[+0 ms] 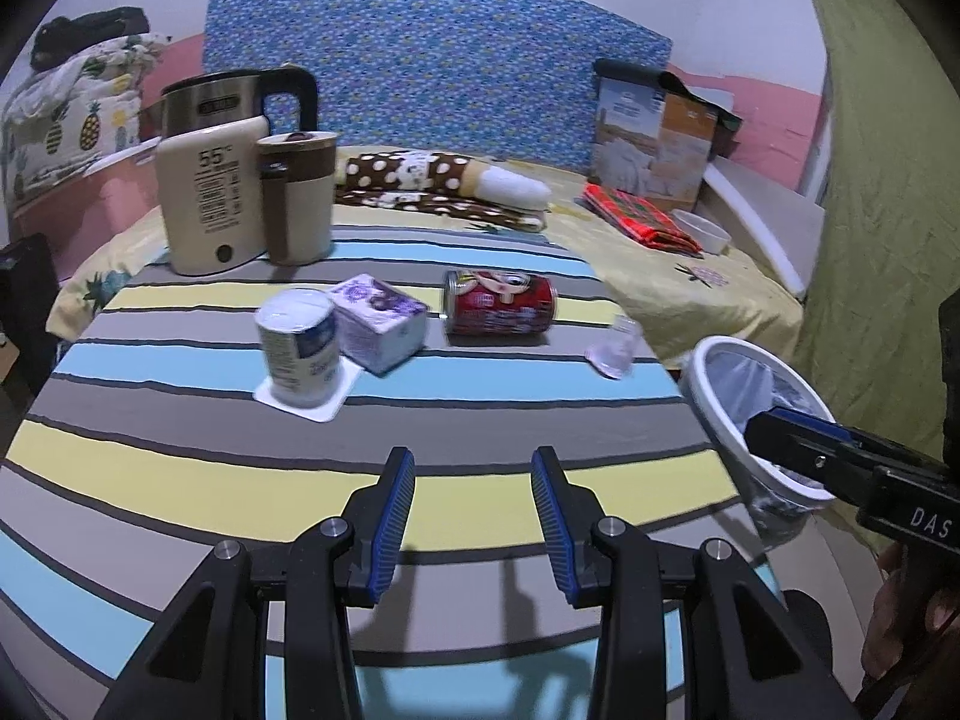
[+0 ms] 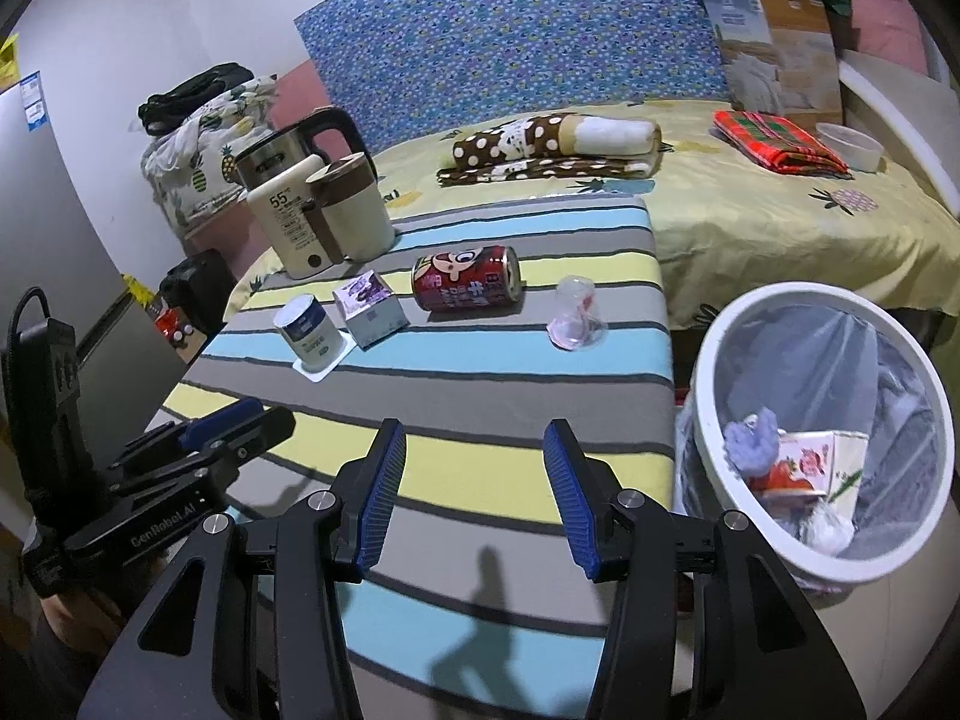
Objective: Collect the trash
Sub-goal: 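Lower the left tool around the white yogurt cup while the right tool reaches the red can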
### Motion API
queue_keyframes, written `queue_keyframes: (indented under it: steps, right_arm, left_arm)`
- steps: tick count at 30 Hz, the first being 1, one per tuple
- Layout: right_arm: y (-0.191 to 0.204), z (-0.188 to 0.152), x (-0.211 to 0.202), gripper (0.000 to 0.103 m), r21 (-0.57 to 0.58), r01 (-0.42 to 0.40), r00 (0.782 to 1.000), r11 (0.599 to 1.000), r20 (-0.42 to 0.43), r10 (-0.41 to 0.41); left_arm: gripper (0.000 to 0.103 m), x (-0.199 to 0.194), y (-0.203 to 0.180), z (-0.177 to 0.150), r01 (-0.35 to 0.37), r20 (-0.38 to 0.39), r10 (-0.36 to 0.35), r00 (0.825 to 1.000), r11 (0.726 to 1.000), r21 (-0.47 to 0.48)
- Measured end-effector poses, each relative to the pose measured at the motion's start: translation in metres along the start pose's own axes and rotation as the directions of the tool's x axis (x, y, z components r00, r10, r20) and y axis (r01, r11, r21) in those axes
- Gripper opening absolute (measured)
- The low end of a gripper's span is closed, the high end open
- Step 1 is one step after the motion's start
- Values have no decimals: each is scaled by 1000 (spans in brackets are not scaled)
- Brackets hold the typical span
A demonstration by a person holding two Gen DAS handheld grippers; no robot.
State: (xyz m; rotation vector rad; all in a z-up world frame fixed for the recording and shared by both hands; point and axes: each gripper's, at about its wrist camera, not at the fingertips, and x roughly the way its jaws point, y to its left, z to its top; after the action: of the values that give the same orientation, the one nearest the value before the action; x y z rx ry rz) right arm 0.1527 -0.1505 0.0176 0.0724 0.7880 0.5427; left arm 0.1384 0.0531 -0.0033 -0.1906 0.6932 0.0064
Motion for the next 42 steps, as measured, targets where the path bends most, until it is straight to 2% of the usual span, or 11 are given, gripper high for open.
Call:
queue_keyframes:
  steps: [9,13,21,25,33,42]
  right_arm:
    - [1,15,18,50,-15,-14,1000,1000,-19,14]
    - [1,26,31,50,-22,-22,999,1000,-30,21]
    - [-1,45,65,50,-48,-27,998,998,-65,24]
    - [-3,57,85,50,-56,-15,997,998,-78,10]
    - [-18,70,109,50,-20,5,996,1000,-89,-7]
    - [-7,64,111,50,-17,-69,991,997,-118,66]
  left_arm:
    - [41,14,38,19,-71,11,72,997,997,-39]
    - [48,23,55,27,-105,12,106,994,993,-57]
    - [51,52,83,44,-160,-4,160,987,985,-69]
    - [55,66,91,48,-157,-19,156,988,985,-74]
    - [58,84,98,53,-134,-31,132,991,989,-69]
    - [58,89,104,54,-119,-22,118,993,988,-95]
